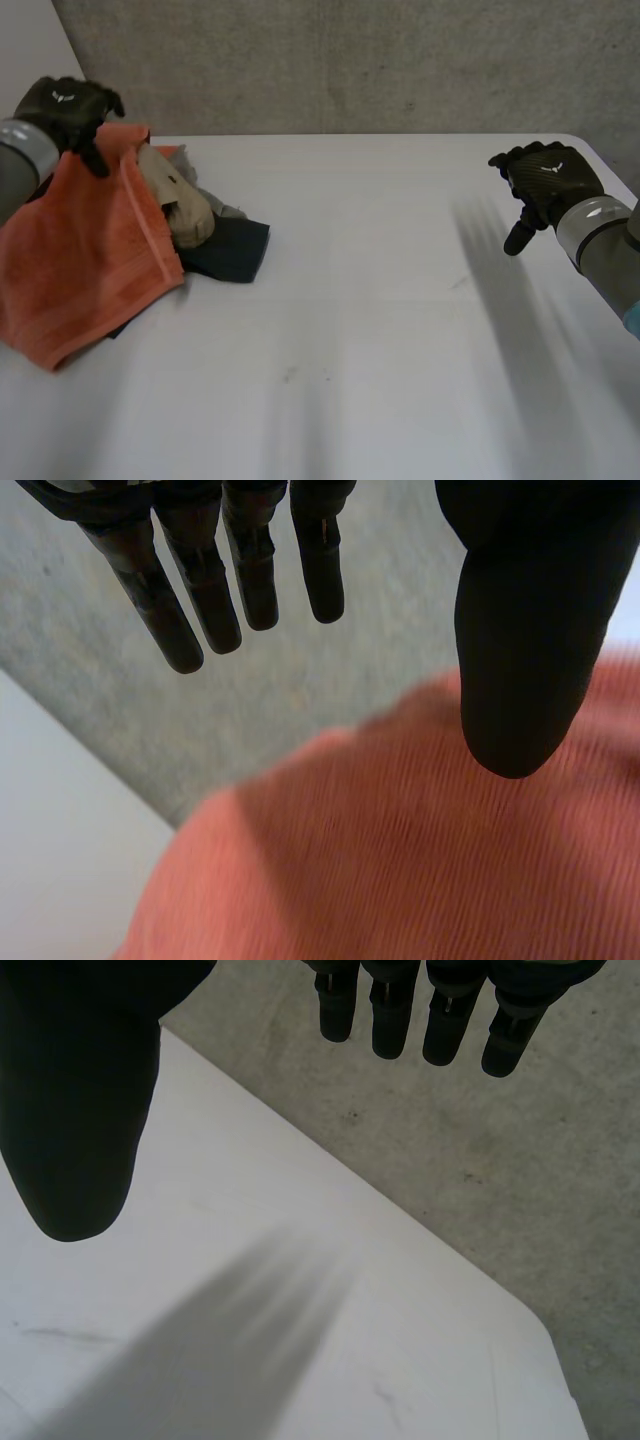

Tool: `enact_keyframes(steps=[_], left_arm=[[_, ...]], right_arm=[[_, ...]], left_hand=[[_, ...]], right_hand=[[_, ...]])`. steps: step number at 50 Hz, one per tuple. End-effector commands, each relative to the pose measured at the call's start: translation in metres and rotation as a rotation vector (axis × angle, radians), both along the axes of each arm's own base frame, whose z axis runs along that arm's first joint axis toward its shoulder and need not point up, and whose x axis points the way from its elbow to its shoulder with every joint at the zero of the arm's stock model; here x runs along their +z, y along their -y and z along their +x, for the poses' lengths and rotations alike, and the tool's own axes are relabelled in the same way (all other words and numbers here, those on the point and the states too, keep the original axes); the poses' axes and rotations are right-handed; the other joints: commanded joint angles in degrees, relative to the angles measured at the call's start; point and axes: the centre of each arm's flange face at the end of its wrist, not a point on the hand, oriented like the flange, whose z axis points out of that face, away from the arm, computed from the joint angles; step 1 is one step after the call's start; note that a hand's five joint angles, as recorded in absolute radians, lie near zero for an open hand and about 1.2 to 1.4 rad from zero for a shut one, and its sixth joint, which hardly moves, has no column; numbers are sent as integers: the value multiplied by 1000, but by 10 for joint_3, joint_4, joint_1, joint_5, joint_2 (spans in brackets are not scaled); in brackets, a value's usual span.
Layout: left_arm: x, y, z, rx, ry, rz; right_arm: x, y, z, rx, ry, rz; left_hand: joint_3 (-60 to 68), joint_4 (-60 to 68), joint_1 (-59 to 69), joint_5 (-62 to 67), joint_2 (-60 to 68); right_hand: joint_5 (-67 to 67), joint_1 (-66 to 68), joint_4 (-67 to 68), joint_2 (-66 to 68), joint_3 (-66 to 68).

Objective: Fold the laundry.

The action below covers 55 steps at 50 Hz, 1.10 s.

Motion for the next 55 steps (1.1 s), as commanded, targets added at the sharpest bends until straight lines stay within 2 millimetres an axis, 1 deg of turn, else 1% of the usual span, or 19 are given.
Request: enact_keyframes(steps=[1, 6, 10, 14, 18, 22, 23, 27, 30, 33, 34, 37, 41, 42, 44, 49, 50, 53, 55], left_arm=[[-24, 18, 16, -5, 92, 5], [-28, 26, 18, 2, 100, -21], [-30, 30, 16, -2, 103, -41], [-26, 32, 16, 1, 96, -62], [-11, 33, 11, 6, 88, -114], [45, 23, -8, 3, 18, -266], [78, 14, -15, 3, -41, -342], [165, -26, -36, -40, -221, -543], [207, -57, -61, -133, -350, -634], [220, -85, -92, -246, -446, -637], [223, -106, -116, -326, -497, -619], [216, -133, -150, -433, -550, -566], [182, -168, -207, -585, -599, -424], [164, -184, -230, -649, -615, -357], [149, -195, -248, -694, -621, -313], [77, -185, -283, -689, -578, -183], [52, -187, -294, -695, -554, -134], [5, -185, -305, -691, -517, -39], [-9, -185, -308, -694, -493, -14]], right_arm=[[-6, 0, 0, -3, -8, 15], [-11, 1, 0, -4, -11, 28], [-15, 2, -1, -7, -14, 38], [-18, 2, -1, -8, -18, 47], [-19, 3, -1, -11, -19, 48], [-18, 4, -1, -13, -18, 44], [-18, 4, 0, -11, -18, 44], [-16, 5, -1, -15, -15, 40], [-14, 6, -4, -24, -13, 33], [-10, 7, -4, -26, -9, 23], [-8, 9, -5, -31, -5, 16], [-6, 11, -6, -36, -2, 9], [-4, 17, -15, -63, 2, 0], [-2, 19, -18, -72, 4, -2], [0, 21, -21, -82, 6, -8], [4, 30, -31, -119, 11, -27], [4, 31, -33, -126, 10, -27], [4, 37, -40, -158, 8, -33], [5, 40, -44, -181, 5, -38]], left_hand=[[33, 41, 31, 40, 36], [107, 114, 105, 114, 110], [250, 257, 248, 257, 252], [554, 561, 552, 561, 556], [554, 562, 553, 561, 557], [554, 562, 553, 561, 557], [554, 562, 553, 561, 557], [554, 562, 553, 561, 557], [554, 562, 553, 561, 557], [554, 562, 553, 561, 557], [554, 562, 553, 561, 557], [554, 562, 553, 561, 557], [554, 562, 553, 561, 557], [554, 562, 553, 561, 557], [554, 562, 553, 561, 557], [554, 562, 553, 561, 557], [554, 562, 553, 561, 557], [554, 562, 553, 561, 557], [506, 514, 505, 513, 509]], right_hand=[[-23, -28, -17, -20, -16], [-23, -28, -17, -20, -16], [-23, -28, -17, -20, -16], [-23, -28, -17, -20, -16], [-23, -28, -17, -20, -16], [-23, -28, -17, -20, -16], [-23, -28, -17, -20, -16], [-23, -28, -17, -20, -16], [-23, -28, -17, -20, -16], [-23, -28, -17, -20, -16], [-23, -28, -17, -20, -16], [-23, -28, -17, -20, -16], [-23, -28, -17, -20, -16], [-23, -28, -17, -20, -16], [-23, -28, -17, -20, -16], [-23, -28, -17, -20, -16], [-23, -28, -17, -20, -16], [-23, -28, -17, -20, -16], [-23, -28, -17, -20, -16]])
